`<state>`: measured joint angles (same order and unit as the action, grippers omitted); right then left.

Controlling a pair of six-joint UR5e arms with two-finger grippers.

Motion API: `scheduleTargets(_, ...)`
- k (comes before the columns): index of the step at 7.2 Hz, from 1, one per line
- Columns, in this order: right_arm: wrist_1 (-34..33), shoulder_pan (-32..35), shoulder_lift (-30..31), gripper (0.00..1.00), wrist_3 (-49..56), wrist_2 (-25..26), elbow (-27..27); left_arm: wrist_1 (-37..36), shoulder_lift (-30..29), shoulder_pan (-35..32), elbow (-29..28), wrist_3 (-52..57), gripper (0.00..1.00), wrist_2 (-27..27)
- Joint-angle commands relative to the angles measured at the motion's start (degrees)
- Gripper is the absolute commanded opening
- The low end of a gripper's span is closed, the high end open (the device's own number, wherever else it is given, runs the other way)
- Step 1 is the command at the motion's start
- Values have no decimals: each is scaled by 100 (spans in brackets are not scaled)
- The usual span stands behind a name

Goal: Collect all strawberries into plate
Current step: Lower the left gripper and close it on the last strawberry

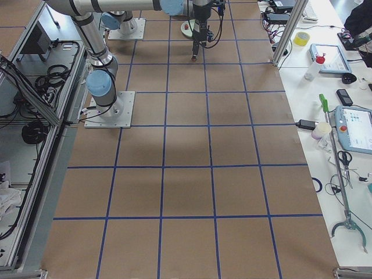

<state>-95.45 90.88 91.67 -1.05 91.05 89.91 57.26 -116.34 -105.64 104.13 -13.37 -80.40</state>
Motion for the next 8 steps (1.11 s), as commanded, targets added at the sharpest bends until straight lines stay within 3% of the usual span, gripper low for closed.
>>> scheduleTargets(1,0,0,0,100,0,0,0,-22,-29,0,-15,-16,81,69)
scheduleTargets(4,0,0,9,100,0,0,0,-13,-47,0,-15,-34,44,95)
scheduleTargets(5,0,0,9,100,0,0,0,-13,-47,0,2,-34,28,165)
scheduleTargets(6,0,9,9,100,0,0,0,-13,-38,0,-24,-43,0,165)
scheduleTargets(8,0,0,9,100,0,-9,-9,13,102,26,-172,-314,0,183)
